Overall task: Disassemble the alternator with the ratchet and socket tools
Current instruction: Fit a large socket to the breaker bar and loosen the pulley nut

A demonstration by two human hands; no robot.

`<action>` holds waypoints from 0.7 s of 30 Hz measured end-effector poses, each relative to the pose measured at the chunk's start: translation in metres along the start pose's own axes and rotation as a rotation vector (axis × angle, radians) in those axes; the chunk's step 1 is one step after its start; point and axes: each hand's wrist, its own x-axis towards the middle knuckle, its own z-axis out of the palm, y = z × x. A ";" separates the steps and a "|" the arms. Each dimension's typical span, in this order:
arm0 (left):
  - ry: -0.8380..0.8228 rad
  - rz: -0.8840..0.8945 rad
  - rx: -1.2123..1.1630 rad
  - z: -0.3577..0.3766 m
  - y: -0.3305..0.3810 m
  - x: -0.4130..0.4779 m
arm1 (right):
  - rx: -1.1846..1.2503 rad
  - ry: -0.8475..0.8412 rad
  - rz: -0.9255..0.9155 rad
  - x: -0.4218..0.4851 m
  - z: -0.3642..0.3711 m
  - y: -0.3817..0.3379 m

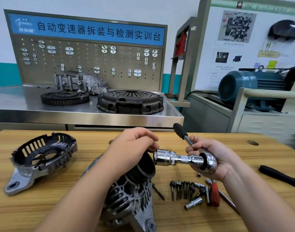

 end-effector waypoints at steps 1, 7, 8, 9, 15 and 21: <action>-0.023 0.023 0.047 -0.001 0.000 -0.002 | 0.030 -0.005 -0.007 -0.004 -0.002 0.000; -0.199 0.116 0.419 -0.002 0.011 -0.017 | 0.075 0.005 -0.075 -0.030 -0.015 -0.006; -0.196 0.147 0.488 0.001 0.014 -0.019 | 0.069 0.010 -0.086 -0.034 -0.017 -0.007; -0.188 0.180 0.548 0.005 0.016 -0.022 | 0.060 0.012 -0.093 -0.038 -0.019 -0.008; 0.058 0.083 -0.144 0.045 0.031 -0.053 | -0.070 0.049 -0.149 -0.071 -0.027 -0.024; -0.275 -0.778 -1.081 0.098 0.017 -0.062 | -0.533 0.149 -0.300 -0.112 -0.018 -0.056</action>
